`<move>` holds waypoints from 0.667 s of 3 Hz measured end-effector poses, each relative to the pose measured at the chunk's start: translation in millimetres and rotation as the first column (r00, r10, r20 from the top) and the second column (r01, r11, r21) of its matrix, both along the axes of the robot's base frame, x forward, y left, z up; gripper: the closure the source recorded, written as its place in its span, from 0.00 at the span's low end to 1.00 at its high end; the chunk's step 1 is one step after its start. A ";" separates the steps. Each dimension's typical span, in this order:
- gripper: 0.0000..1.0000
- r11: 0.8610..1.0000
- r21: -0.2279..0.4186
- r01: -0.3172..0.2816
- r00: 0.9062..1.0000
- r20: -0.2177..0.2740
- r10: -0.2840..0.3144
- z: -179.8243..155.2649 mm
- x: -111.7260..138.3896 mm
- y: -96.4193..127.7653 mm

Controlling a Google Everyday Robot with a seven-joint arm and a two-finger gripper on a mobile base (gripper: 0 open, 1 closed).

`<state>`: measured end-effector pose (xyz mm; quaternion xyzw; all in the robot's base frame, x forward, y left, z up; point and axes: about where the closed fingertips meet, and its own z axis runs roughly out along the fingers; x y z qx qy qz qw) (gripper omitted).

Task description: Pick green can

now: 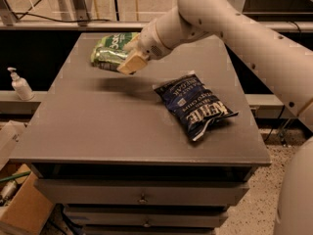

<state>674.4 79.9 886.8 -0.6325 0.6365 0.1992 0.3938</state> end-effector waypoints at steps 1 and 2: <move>1.00 0.991 0.132 -0.037 0.999 -0.008 0.039 32.1 -15.8 -4.9; 1.00 0.973 0.222 -0.069 0.997 -0.005 0.072 66.2 -30.6 -5.6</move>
Offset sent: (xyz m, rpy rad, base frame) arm -0.0449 -0.0146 0.1059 0.3105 0.0043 0.0946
